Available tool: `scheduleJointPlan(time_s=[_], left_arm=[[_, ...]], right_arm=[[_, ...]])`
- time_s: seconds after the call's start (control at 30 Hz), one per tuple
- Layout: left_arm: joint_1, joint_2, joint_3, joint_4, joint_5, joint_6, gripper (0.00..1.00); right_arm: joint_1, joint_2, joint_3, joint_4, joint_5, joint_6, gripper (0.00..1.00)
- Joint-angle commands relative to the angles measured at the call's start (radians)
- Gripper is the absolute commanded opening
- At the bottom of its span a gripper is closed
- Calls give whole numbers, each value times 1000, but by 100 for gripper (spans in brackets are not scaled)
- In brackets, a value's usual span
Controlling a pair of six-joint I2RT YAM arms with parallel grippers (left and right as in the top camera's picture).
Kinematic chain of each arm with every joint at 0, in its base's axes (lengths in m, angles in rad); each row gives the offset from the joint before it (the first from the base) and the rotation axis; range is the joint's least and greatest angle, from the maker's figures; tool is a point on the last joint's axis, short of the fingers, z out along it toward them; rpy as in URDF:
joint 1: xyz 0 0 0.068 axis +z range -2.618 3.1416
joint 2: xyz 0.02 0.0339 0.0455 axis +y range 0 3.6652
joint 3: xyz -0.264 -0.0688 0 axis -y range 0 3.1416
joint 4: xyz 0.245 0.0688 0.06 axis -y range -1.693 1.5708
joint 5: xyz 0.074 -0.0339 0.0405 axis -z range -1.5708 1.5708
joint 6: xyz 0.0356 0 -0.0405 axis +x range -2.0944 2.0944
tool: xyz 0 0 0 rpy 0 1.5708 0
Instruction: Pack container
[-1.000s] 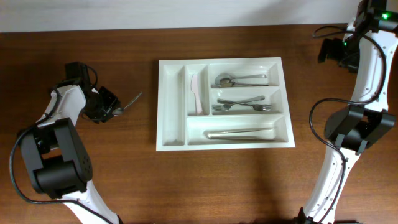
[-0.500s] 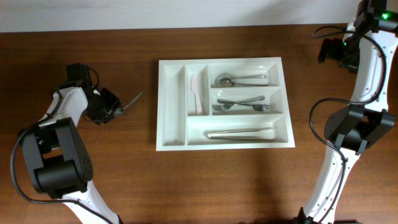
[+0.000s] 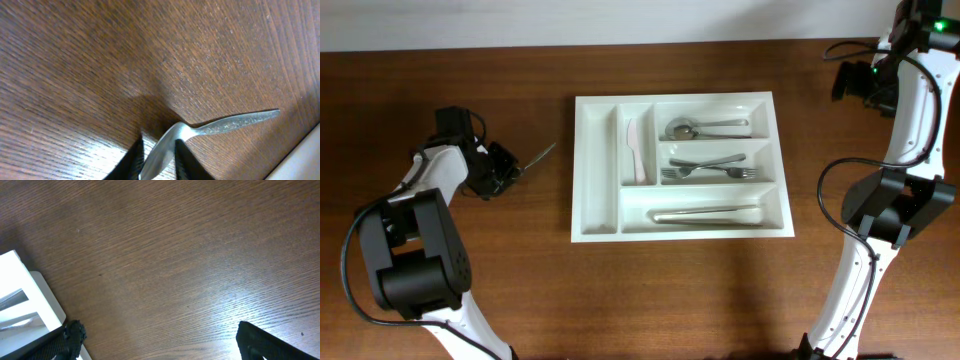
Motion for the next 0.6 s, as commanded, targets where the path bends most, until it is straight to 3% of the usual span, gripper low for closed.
scheduleJointPlan(time_s=[0.0, 0.27, 0.57], left_arm=[[-4, 11, -22, -4, 1, -2, 17], [-4, 11, -22, -5, 1, -2, 2], [-4, 11, -21, -4, 13, 2, 2]], right_arm=[[4, -19, 15, -1, -6, -7, 99], [4, -19, 15, -1, -6, -7, 99], [4, -19, 15, -1, -6, -7, 99]])
